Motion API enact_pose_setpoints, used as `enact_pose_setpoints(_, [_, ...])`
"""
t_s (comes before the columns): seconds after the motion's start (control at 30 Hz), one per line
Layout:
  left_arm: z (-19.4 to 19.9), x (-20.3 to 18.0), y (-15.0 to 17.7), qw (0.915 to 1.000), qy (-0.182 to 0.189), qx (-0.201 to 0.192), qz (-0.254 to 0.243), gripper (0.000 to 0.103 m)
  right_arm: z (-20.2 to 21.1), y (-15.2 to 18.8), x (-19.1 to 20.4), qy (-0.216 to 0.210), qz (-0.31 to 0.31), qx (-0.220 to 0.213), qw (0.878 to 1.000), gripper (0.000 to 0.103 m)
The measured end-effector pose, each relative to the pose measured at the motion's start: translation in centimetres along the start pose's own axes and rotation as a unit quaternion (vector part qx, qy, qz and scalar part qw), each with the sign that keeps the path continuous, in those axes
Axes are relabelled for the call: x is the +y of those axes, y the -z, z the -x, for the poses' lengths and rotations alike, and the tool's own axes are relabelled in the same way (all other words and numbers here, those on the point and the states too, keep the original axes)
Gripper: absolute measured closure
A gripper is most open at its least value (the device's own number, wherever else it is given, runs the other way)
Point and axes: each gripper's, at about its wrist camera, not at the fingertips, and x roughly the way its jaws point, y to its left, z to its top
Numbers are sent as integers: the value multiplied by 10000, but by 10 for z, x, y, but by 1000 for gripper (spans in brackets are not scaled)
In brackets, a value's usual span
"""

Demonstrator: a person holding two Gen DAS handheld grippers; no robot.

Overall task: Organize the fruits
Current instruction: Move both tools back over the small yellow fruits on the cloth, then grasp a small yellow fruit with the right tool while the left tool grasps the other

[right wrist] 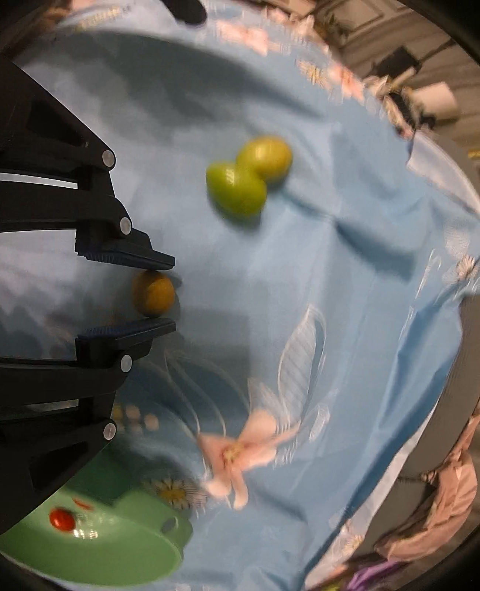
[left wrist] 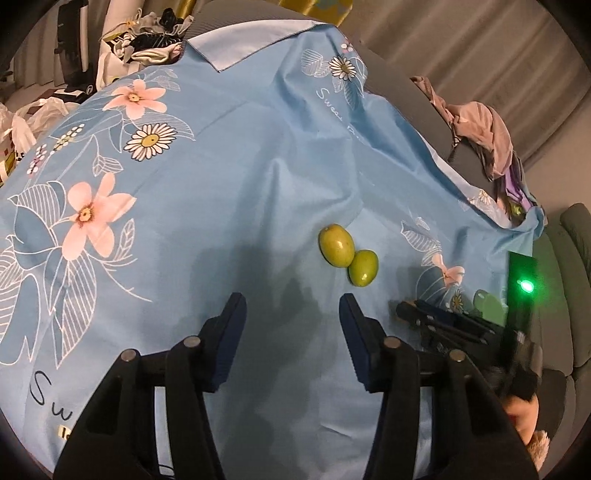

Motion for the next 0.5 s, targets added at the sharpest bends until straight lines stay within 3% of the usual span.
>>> enact_pose_setpoints(0.17, [-2,-2,1,10000,-32,51,-78,51,0,13,29,-929,148,42,9956,75])
enact_pose_setpoints(0.37, [-10,-5,3,9996,-210,15,-173,51,0,18,39,-960,195,174,9950,74])
enact_pose_setpoints(0.5, [-18,-2,3,9999,-72,73,-62,51,26,15,30,-745,186,-209,9968,66])
